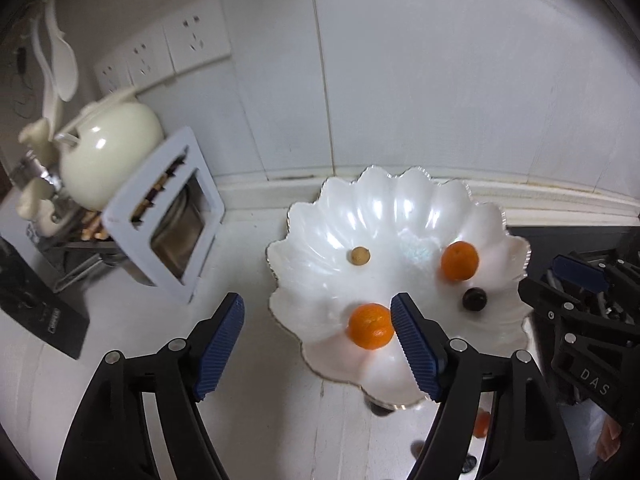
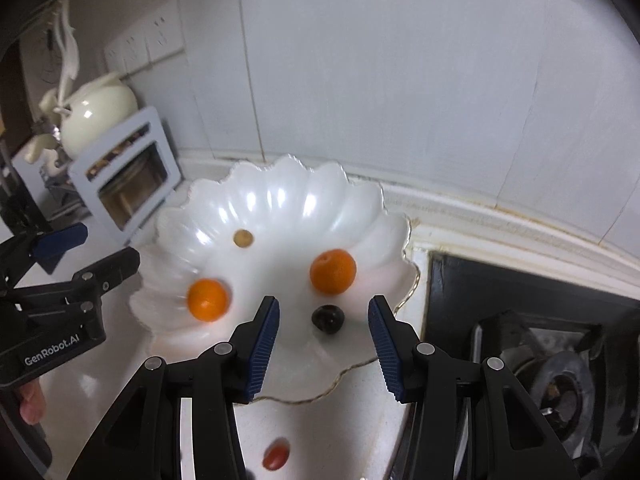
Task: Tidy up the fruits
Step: 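Withdraw both open tools back from the bowl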
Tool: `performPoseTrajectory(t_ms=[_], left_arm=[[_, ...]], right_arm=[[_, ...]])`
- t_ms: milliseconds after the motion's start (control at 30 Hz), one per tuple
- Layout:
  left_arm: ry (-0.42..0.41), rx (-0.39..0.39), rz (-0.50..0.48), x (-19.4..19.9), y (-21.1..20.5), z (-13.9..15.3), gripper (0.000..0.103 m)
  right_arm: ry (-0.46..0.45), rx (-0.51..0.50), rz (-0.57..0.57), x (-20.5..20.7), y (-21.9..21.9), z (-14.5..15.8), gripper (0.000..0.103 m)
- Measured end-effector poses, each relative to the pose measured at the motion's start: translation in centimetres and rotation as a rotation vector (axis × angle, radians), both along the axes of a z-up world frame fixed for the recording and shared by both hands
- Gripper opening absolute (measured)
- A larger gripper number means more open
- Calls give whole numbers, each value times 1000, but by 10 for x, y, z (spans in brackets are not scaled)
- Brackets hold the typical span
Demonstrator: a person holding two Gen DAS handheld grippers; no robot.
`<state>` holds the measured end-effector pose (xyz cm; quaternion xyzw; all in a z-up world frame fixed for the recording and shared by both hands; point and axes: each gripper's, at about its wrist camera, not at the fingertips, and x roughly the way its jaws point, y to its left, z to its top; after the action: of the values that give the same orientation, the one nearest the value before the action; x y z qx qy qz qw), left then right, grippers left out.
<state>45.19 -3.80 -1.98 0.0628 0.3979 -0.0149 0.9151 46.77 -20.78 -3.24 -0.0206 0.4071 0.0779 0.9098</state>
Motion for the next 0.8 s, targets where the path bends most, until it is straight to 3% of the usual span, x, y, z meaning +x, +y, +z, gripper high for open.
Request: performPoseTrajectory(t_ms=[400,800], left_arm=[[-127,-28,-47,-63,1,43,81],[-195,-36,-52,-116,6,56,82]], right_arm=[[-109,49,6,-58,-4,39,48],[-216,17,-34,-108,-12,53,48]])
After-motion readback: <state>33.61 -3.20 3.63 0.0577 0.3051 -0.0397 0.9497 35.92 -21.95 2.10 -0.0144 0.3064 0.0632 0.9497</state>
